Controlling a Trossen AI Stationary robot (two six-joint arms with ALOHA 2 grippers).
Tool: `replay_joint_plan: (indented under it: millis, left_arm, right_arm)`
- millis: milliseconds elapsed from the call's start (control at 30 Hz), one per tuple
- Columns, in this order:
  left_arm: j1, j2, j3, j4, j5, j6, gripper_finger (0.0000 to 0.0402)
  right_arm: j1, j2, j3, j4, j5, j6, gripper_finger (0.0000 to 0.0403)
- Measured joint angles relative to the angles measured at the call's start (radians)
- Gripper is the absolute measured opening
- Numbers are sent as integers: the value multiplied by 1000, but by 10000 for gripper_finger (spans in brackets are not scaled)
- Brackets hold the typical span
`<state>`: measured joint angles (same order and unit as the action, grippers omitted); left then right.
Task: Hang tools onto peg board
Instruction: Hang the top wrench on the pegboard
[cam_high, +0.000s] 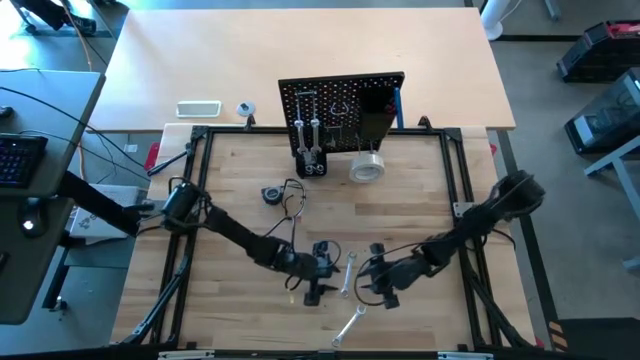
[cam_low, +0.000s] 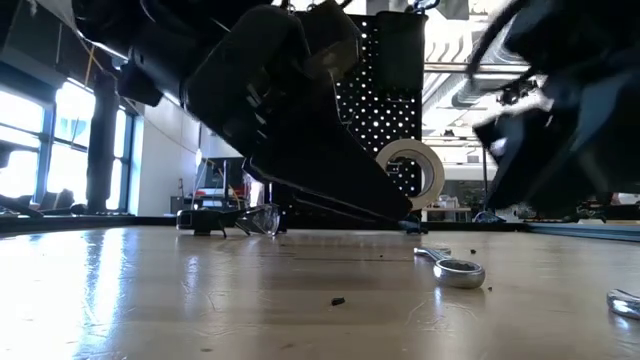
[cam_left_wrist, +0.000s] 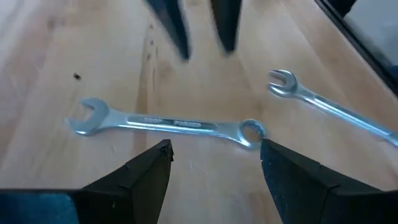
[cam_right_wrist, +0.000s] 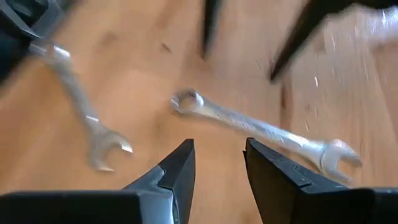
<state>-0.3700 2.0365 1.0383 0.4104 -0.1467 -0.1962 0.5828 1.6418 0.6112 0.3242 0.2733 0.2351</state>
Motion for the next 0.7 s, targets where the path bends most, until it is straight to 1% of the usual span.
replay_joint_plan:
  millis: [100,167,267,333,467,700]
  left_arm:
    - [22,0,3,-4,50,-38,234]
    - [36,1,2,-4,90,-63,229]
    - [53,6,2,-10,117,-83,221]
    - [60,14,3,-8,121,-91,215]
    - [75,35,4,-15,140,-106,204]
    - [92,85,13,23,225,-124,189]
  right_arm:
    - [-22,84,37,-12,-6,29,135]
    - [-39,131,61,-8,-29,43,135]
    - [-72,191,98,-4,-93,67,135]
    - [-90,223,116,-1,-114,79,135]
    - [-112,241,133,13,-119,79,135]
    - [-139,245,138,58,-82,31,135]
